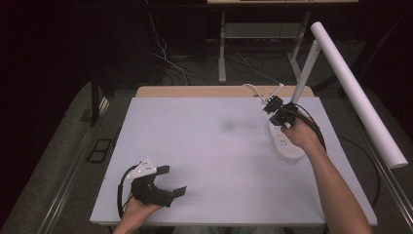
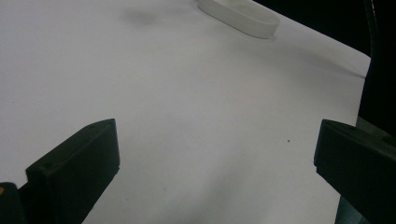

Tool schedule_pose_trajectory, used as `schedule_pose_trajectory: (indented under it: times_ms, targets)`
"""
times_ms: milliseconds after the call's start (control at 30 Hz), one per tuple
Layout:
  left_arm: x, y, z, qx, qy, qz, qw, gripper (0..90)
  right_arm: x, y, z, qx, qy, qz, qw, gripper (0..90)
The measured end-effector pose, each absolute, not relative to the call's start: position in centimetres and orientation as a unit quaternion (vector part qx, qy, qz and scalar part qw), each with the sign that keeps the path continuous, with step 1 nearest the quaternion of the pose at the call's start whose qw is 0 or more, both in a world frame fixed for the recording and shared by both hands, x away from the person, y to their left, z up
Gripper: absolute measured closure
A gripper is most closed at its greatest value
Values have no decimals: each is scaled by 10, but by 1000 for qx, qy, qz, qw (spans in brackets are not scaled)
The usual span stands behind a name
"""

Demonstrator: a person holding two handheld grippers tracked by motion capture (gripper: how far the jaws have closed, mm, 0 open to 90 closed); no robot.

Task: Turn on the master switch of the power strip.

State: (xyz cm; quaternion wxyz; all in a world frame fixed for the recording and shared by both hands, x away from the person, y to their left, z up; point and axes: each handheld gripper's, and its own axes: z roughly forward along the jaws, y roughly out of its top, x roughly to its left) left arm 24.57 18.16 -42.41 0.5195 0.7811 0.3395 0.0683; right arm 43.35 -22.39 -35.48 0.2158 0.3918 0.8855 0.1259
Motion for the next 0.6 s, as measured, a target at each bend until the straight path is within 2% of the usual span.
schedule_pose_trajectory:
  times_ms: [600]
  targets:
    - [246,182,-424,781,341,68,519,0,448,-225,-374,395,887,86,221,894]
